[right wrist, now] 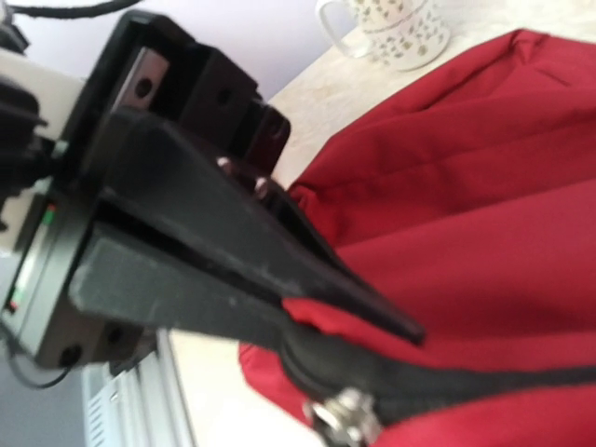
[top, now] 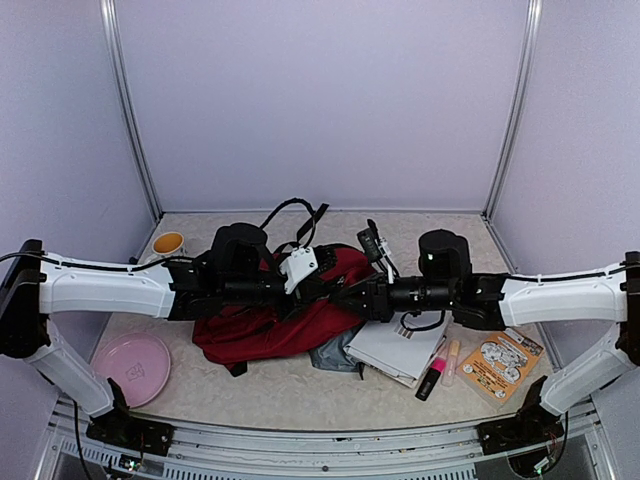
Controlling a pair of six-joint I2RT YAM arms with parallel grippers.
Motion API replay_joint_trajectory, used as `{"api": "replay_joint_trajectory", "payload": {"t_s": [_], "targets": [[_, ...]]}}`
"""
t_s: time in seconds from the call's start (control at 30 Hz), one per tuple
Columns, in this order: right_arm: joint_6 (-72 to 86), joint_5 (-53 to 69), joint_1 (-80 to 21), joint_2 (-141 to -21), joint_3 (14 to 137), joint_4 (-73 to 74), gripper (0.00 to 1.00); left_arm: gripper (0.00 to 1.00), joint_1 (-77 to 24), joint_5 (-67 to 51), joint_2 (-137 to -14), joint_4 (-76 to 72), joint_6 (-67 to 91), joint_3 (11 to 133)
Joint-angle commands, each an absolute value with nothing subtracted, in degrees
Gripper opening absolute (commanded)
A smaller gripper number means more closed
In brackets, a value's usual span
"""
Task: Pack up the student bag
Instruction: Unzip the largest pocket of the student bag.
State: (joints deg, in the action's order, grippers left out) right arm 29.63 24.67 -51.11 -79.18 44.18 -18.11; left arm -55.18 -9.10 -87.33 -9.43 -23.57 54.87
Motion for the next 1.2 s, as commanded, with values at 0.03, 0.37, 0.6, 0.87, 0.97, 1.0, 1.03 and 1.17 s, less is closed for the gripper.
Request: {"api": "replay_joint_trajectory", "payload": {"t_s": [0.03,0.37,0.6,0.87,0.97,1.0,1.03,1.17], "targets": [[31.6,11.5,-53.3,-81.5,42.7,-26.4,0.27,0.00,-55.8,-11.0,-87.3,-11.3,-21.9,56.9],[33.7,3.7,-53.5,-82.7,43.4,-26.2,0.08,0.00,-56.0,-12.0,-86.9,-11.4,-21.5,56.6],[30.8,4.7,-53.4,-78.7,44.1,-18.5,0.00,0.00,-55.8,-9.7,-86.5,-9.7,-22.5,56.2],[26.7,14.8,-48.1,-73.7,51.1,1.7,0.00,0.00,-56.0,-5.3,-86.8,-4.4,-26.6,55.6],[22.2,18.6,-46.0,-74.5,54.4,9.8,0.00,0.00,-56.1,-5.5,-86.5,-2.0,-28.1,55.4],[21.0,19.1,-45.5,-75.0,55.6,12.3,0.00,0.00,-56.2,-5.7,-86.4,-1.3,-28.6,55.3],[20.1,20.2,-45.0,-75.4,56.6,14.3,0.00,0.00,-56.4,-6.1,-86.3,-0.4,-29.2,55.3],[17.8,23.8,-43.9,-78.2,60.6,20.1,0.00,0.00,-59.0,-5.6,-86.4,1.9,-32.6,55.2]]}}
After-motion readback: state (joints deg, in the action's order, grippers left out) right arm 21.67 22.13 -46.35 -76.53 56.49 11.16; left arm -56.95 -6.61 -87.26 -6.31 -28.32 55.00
